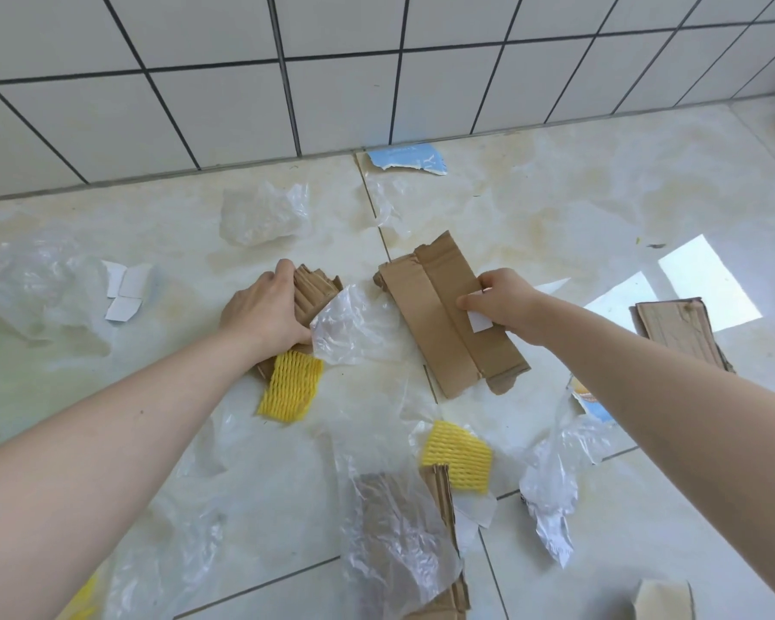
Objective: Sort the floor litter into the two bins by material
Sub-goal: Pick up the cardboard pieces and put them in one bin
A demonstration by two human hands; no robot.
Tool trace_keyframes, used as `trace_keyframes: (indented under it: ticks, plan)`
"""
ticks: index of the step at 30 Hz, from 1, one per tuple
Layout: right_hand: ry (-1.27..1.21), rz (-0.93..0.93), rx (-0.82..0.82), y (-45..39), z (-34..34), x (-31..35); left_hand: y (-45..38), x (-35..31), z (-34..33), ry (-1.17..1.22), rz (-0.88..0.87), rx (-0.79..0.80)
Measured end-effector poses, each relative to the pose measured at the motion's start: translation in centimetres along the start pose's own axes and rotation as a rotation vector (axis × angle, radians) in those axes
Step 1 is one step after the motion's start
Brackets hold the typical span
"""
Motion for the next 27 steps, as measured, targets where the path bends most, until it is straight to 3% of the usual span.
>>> trace_keyframes:
  ticks: [7, 11, 18, 27]
  plan:
    - [-0.133, 0.044, -0.125, 1.6, 2.4, 1.1, 1.6, 2.0, 4.4, -0.067, 0.116, -0.287]
    - [-0.162, 0.117, -0.222, 3.9, 3.2, 3.1, 3.6, 2.7, 7.2, 0.047, 0.184, -0.401]
    - [-0.265, 0.29, -0.193, 9.4, 0.0, 8.1, 8.5, 3.8, 9.7, 0.423, 0.305, -0.263]
    - [-0.108, 0.412, 0.043, 17.6, -10.4, 12.9, 19.8, 9.9, 11.1, 0.657, 0.346, -0.192]
Point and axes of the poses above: each hand's wrist, its own y-axis away from the middle knuckle, its own z-axis out of the back of the hand, x = y × z, the point moved 2 cm from there along -y, towards the middle knuckle, and after that the axes turned 3 degrees about -z, right-handed, at the moved point
